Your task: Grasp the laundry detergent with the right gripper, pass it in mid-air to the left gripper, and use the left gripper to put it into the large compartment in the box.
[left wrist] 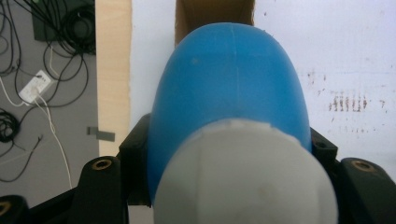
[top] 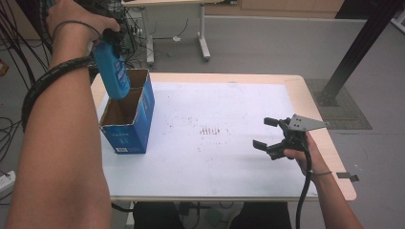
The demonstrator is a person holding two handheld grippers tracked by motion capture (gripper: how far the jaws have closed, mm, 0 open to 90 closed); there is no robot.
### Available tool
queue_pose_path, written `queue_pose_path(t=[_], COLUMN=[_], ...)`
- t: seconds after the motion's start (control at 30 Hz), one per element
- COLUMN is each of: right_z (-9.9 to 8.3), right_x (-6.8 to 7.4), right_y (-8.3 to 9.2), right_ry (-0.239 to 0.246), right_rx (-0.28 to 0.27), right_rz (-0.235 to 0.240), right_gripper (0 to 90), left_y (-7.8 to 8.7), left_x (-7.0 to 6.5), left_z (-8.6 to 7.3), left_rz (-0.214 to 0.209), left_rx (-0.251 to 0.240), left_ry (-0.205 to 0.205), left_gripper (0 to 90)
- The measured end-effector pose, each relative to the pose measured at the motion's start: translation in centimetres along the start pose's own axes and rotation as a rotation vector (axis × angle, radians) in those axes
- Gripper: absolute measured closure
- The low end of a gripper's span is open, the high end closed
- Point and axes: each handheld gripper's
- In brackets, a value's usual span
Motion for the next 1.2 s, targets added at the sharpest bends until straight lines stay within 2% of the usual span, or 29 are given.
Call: queue_pose_path(t=[0.23, 0.63, 0.9, 1.2], right_z=[-0.1, -0.3, -0.5, -0.7], right_x=[0.1, 0.2, 0.3, 0.4], right_y=[0.1, 0.3, 0.4, 0.3], right_ry=[-0.005, -0.01, -0.017, -0.019], right_rx=[-0.006, -0.019, -0.015, -0.014], right_rz=[-0.002, -0.003, -0.007, -0.007], right_gripper=[2.0, 2.1, 2.2, 2.3], left_y=[-1.1, -4.3, -6.0, -7.7], left_x=[-0.2, -0.4, -0.1, 0.0], left_z=[0.3, 0.6, 0.6, 0.6], left_rz=[0.005, 0.001, -0.009, 0.002], left_rx=[0.028, 0.074, 0.098, 0.123], left_ry=[-0.011, -0.015, -0.011, -0.004], left_gripper=[37.9, 37.9, 37.9, 37.9])
Point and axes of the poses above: each handheld gripper's, and its own axes: y roughly backward along the jaws, z roughly out of its top, x roughly to its left, and after that the axes turned 8 degrees about y, right-handed
